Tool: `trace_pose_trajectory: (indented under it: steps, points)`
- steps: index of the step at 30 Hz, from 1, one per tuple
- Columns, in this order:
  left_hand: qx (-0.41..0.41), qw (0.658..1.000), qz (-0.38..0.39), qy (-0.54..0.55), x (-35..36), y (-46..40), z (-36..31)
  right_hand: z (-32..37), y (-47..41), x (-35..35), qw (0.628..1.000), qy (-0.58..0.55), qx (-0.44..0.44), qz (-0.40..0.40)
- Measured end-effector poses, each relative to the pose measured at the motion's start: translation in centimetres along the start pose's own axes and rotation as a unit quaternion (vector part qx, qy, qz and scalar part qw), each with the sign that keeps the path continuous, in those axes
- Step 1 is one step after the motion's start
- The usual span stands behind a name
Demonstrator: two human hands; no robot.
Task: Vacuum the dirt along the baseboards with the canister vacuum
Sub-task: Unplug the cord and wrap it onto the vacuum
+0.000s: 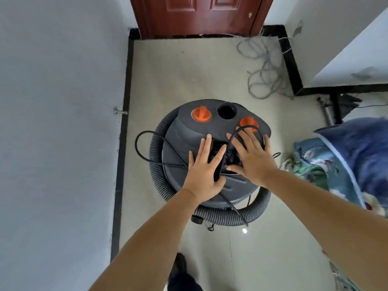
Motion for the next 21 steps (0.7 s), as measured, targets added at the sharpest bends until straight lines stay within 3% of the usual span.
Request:
trace_pose_trajectory:
  steps: [13, 21]
  points:
    - [0.186, 0.975, 0.116, -0.039, 2.4, -26.1, -2.5, -16.0, -12.7, -2.5, 0.974, -0.034, 0.225, -0.006]
    - [0.281, 0.942, 0.179, -0.040, 7.0, -38.6, -8.8, -27.9, -15.8, -2.7, 0.939, -0.058, 0.339, -0.006]
Point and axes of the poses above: each hand's wrist, its own y-axis away from the middle knuckle, its own x-axis out of the palm, z = x × y, the point moved 8 cm from there along -y, towards the middle knuckle, and after that the axes turned 7 degrees about -z, right-handed, at the moved point
